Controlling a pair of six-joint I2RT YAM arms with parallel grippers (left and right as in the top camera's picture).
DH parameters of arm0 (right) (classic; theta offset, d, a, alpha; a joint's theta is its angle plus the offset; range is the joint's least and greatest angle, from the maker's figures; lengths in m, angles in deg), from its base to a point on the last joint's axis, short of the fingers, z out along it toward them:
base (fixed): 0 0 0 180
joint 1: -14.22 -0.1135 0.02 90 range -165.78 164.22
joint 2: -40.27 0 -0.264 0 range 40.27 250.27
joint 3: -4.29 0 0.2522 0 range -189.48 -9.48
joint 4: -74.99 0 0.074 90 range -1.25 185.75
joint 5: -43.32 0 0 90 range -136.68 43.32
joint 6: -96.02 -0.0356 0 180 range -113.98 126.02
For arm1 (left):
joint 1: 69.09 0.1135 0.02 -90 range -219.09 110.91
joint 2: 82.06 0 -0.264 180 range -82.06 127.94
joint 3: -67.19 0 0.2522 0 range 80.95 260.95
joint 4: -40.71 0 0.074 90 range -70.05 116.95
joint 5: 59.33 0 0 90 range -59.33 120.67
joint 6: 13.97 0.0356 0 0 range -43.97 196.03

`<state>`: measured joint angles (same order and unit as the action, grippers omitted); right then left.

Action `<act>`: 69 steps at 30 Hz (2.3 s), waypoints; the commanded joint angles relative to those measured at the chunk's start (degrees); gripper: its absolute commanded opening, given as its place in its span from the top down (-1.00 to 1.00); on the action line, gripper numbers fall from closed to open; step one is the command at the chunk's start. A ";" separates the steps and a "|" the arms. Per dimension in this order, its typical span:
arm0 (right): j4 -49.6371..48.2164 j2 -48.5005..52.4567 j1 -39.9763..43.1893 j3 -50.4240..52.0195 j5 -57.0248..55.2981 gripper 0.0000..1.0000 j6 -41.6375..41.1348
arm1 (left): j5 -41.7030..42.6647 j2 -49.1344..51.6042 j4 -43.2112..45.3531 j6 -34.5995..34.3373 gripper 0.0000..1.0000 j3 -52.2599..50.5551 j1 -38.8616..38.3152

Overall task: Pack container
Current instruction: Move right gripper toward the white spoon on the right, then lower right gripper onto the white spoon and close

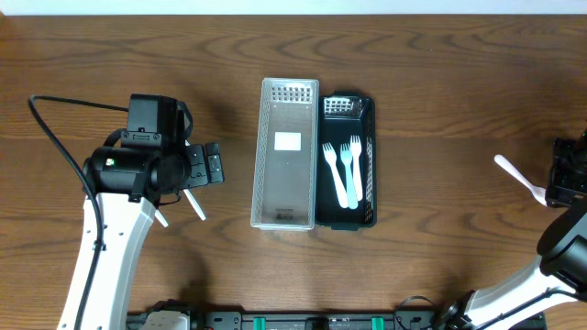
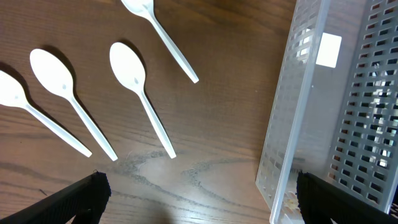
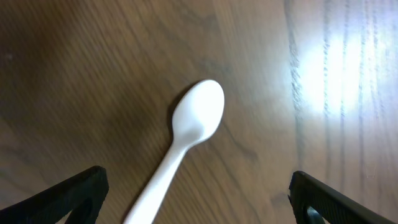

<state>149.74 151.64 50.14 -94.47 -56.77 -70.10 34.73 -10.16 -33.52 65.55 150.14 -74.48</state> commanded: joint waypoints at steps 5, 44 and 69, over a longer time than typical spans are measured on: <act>-2.38 4.59 1.31 0.11 -1.84 -0.92 1.09 | -0.66 0.07 -0.39 0.31 -0.96 0.42 0.22; -8.76 11.54 1.40 5.88 -1.68 -0.50 3.74 | -0.66 0.07 -0.35 0.31 -0.96 0.42 0.22; -9.44 11.54 1.40 8.68 -1.44 0.33 3.78 | -0.63 0.07 -0.37 0.31 -0.96 0.42 0.22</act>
<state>139.05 159.14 51.02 -89.33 -58.91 -66.60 34.73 -10.16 -33.54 65.55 150.14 -74.48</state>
